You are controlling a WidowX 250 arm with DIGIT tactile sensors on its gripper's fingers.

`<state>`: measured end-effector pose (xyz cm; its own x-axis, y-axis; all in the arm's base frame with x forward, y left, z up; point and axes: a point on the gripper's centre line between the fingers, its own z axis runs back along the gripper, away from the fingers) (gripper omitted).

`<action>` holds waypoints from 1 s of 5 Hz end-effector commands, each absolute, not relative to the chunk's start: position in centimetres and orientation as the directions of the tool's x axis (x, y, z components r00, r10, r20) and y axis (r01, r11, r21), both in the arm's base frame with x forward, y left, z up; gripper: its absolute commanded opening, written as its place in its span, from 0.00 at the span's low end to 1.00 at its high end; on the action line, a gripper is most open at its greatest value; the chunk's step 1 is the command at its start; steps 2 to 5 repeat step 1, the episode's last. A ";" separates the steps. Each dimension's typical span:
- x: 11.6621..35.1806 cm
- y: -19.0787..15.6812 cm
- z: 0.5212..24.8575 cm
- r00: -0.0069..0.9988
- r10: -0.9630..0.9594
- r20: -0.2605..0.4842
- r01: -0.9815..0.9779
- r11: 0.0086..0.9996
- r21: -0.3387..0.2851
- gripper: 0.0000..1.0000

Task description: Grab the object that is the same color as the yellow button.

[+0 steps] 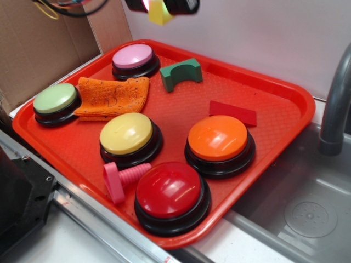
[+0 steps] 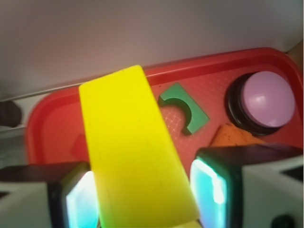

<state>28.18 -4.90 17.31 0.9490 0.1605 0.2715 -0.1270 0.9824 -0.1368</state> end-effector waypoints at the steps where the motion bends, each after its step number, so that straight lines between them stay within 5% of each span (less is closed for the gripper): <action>1: 27.4 -3.2 19.6 0.924 0.184 0.335 -0.128 0.975 -0.183 0.00; 5: 27.4 -3.2 19.6 0.924 0.184 0.335 -0.128 0.975 -0.183 0.00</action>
